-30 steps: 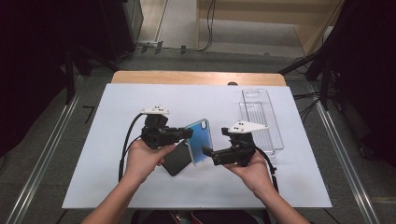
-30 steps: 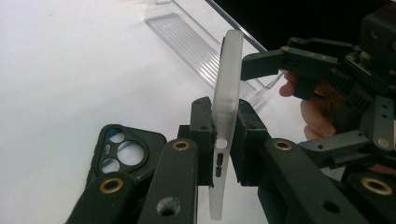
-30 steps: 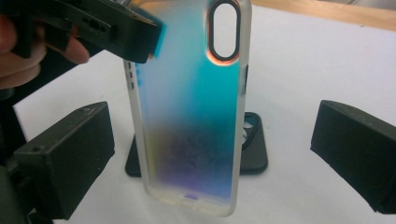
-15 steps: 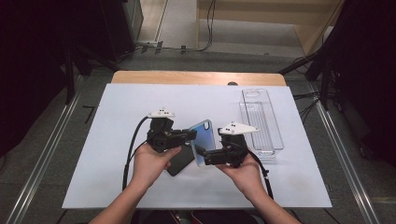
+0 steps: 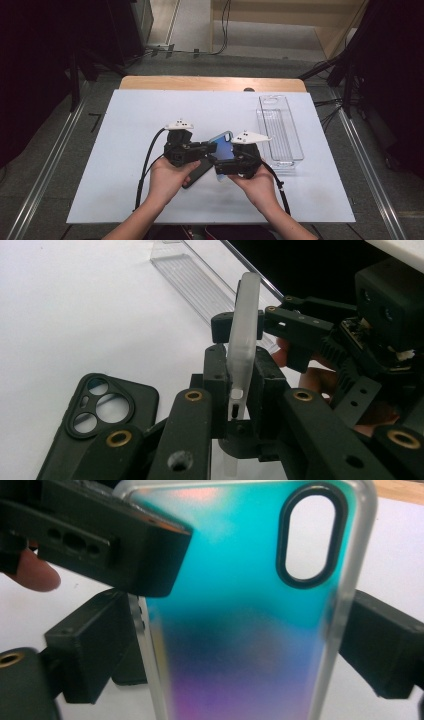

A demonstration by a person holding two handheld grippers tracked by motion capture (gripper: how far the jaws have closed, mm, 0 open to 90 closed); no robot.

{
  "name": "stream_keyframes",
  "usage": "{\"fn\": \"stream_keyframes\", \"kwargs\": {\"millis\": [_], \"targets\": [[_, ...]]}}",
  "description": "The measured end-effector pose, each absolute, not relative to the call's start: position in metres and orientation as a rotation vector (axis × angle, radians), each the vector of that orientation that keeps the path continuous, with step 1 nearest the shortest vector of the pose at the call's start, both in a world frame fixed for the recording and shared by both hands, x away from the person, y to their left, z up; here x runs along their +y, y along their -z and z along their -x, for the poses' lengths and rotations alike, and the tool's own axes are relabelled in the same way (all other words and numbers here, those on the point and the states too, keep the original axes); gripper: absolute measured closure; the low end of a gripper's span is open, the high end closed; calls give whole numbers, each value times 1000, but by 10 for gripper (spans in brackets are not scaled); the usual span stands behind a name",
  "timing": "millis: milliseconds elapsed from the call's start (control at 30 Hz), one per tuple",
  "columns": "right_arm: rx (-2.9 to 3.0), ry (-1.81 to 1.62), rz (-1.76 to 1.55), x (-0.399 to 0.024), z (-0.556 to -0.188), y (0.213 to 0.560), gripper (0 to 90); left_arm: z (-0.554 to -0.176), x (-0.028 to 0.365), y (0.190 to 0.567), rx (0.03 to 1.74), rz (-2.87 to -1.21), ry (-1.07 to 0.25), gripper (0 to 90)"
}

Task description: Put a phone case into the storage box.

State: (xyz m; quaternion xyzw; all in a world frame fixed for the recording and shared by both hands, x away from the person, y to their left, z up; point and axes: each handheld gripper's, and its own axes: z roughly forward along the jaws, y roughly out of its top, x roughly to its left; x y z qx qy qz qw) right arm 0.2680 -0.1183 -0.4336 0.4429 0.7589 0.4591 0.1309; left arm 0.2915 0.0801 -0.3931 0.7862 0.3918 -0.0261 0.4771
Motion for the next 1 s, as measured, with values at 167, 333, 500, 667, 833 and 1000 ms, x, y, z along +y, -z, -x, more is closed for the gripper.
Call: {"fn": "stream_keyframes", "kwargs": {"millis": [167,333,500,667,833,1000], "targets": [[2216,-1320,-1258,-119,-267,433,148,-291,79,394,958,-1921,65,805],[2212,-1330,-1248,-119,-267,432,155,-290,80,392,949,-1921,66,803],[2198,-1336,-1252,-121,-266,431,157,-289,82,388,943,-1918,52,689],[2187,-1353,-1262,-127,-268,431,157,-288,89,382,933,-1900,48,532],[2183,-1364,-1266,-133,-271,430,158,-288,96,376,917,-1889,63,446],[2209,-1387,-1251,-140,-274,430,157,-291,103,376,882,-1906,135,382]]}}
